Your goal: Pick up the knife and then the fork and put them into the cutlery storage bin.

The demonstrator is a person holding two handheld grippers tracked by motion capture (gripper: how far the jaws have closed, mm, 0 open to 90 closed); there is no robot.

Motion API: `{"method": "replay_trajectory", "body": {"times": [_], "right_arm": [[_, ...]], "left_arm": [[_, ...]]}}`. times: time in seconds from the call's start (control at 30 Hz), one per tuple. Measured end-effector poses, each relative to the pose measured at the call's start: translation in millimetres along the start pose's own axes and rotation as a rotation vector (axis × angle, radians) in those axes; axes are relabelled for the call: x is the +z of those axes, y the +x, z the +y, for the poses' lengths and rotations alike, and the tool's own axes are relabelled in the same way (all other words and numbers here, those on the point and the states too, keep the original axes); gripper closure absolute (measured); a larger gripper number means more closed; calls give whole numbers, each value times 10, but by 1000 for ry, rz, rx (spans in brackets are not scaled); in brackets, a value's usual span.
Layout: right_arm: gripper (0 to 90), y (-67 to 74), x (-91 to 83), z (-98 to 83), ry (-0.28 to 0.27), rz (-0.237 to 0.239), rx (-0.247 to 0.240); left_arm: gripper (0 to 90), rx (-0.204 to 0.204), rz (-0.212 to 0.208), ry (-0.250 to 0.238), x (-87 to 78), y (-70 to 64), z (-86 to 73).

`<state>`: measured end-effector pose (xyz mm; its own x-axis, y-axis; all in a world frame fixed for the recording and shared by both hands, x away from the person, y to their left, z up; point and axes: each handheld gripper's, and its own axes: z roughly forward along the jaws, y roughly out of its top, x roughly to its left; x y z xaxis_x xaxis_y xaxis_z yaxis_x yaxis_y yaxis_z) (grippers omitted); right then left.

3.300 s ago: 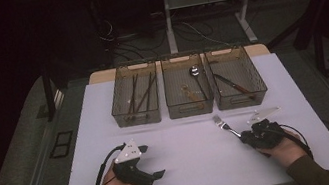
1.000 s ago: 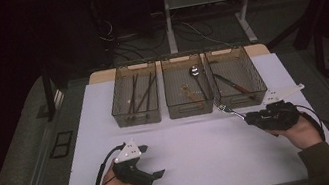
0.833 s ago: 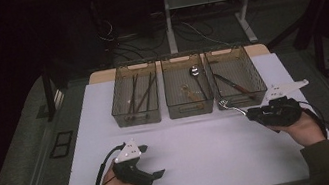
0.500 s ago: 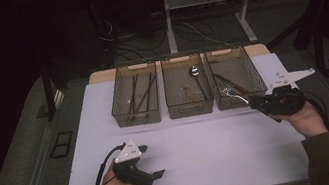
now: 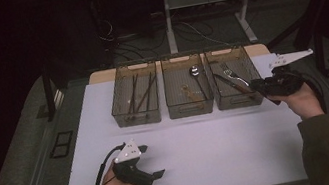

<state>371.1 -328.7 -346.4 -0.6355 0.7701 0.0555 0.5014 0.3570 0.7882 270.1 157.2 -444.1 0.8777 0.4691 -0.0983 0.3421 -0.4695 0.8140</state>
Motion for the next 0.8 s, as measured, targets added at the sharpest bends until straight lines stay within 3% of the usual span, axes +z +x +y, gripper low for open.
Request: {"method": "replay_trajectory", "body": {"times": [0.47,0.57,0.8], "right_arm": [[774,-353,271,281,-2,-54,53],[774,-426,363,310,-10,-54,65],[774,-515,615,298,27,-64,101]], "left_arm": [[0,-5,-3,-6,1,-4,0],[0,-6,-4,-8,0,-5,0],[0,-14,-7,-16,5,0,-3]]}}
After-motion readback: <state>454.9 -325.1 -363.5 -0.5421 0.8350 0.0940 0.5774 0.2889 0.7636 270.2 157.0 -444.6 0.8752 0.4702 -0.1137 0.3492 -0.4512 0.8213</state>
